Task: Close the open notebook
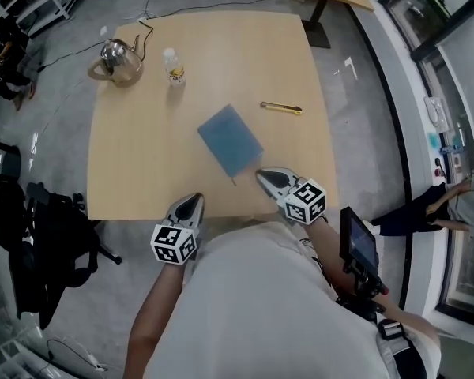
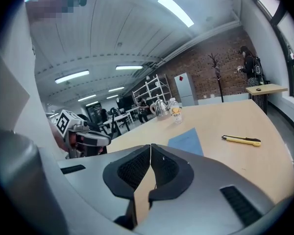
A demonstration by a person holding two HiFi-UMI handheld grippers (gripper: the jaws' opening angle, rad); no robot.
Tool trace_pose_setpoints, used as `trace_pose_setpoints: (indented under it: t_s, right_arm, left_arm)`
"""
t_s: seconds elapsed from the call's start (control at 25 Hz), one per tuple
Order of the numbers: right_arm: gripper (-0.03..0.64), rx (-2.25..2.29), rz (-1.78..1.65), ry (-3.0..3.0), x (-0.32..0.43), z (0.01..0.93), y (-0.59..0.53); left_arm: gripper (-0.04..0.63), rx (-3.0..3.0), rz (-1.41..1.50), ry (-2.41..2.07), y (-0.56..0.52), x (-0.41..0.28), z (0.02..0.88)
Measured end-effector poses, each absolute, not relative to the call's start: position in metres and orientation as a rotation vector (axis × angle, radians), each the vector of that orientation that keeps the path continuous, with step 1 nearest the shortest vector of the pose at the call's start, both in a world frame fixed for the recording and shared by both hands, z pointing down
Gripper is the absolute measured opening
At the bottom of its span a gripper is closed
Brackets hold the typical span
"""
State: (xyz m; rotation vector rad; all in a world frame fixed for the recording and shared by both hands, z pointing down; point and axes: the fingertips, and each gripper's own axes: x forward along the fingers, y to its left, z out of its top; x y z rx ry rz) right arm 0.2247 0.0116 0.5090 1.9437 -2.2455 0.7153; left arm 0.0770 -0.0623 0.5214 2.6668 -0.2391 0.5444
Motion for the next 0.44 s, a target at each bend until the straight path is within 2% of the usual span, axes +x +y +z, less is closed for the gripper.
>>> trace_pose_setpoints:
  t_s: [0.44]
  right_arm:
    - [0.017, 1.934, 0.709, -2.282, 0.2344, 0.5041, 0.0053]
  left_arm:
    - [0.017, 2.683, 0.572, -0.251, -0.0607, 0.0810, 0.5181]
